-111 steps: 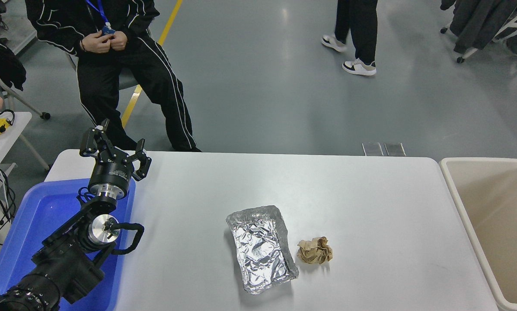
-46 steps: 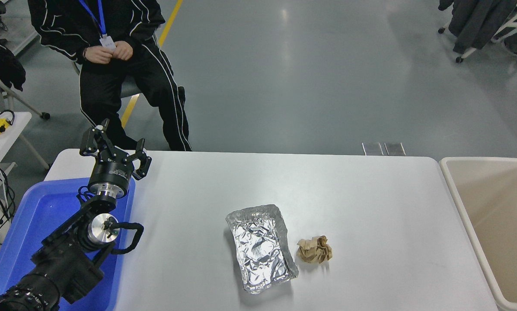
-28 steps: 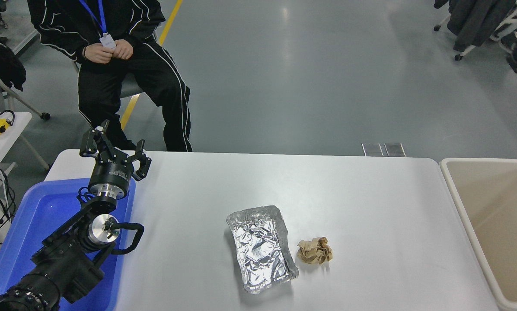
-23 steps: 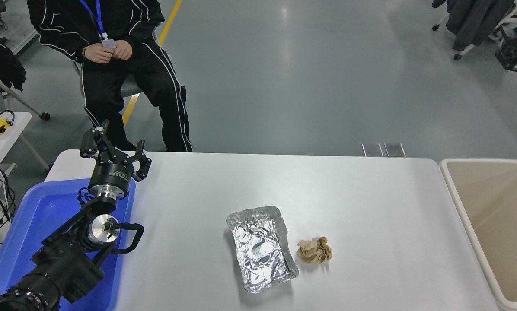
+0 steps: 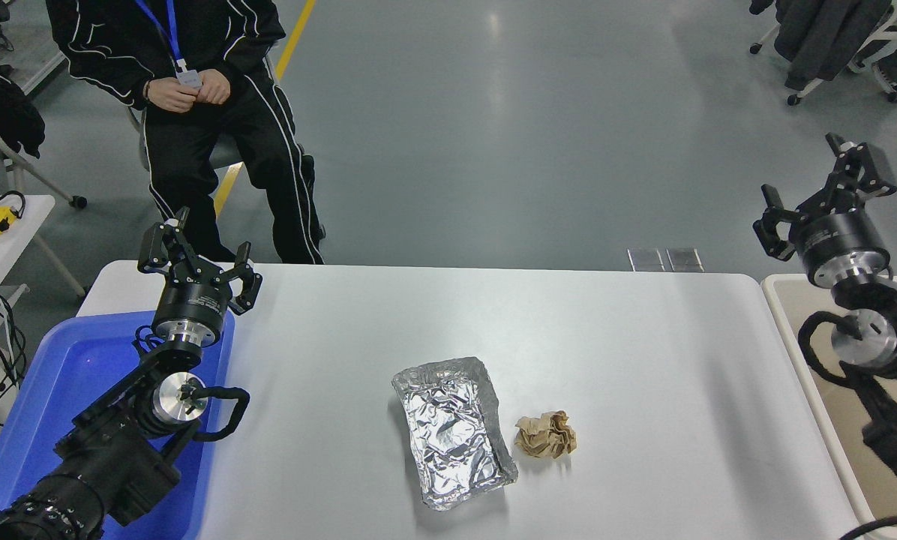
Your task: Dispose of the paper cup in the dustbin
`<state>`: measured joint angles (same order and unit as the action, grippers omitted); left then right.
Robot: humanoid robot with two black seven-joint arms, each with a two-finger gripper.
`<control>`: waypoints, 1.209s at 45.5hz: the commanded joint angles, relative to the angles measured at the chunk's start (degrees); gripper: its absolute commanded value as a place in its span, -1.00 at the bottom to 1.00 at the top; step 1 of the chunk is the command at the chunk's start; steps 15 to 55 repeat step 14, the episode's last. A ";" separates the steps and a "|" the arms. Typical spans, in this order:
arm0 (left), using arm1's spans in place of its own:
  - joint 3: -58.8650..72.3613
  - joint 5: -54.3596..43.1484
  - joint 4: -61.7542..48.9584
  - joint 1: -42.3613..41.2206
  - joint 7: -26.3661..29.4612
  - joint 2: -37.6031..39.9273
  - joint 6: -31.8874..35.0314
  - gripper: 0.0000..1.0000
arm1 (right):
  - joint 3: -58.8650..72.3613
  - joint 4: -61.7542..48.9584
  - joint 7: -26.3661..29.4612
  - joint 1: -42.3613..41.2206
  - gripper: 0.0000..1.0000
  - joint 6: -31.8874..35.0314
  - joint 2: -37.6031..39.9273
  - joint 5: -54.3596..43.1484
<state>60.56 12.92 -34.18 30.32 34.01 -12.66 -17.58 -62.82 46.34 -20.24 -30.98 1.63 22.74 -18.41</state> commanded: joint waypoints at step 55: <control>0.00 0.00 -0.01 0.00 0.00 0.00 0.00 1.00 | -0.63 0.59 -1.21 3.29 0.98 0.13 -2.88 -0.57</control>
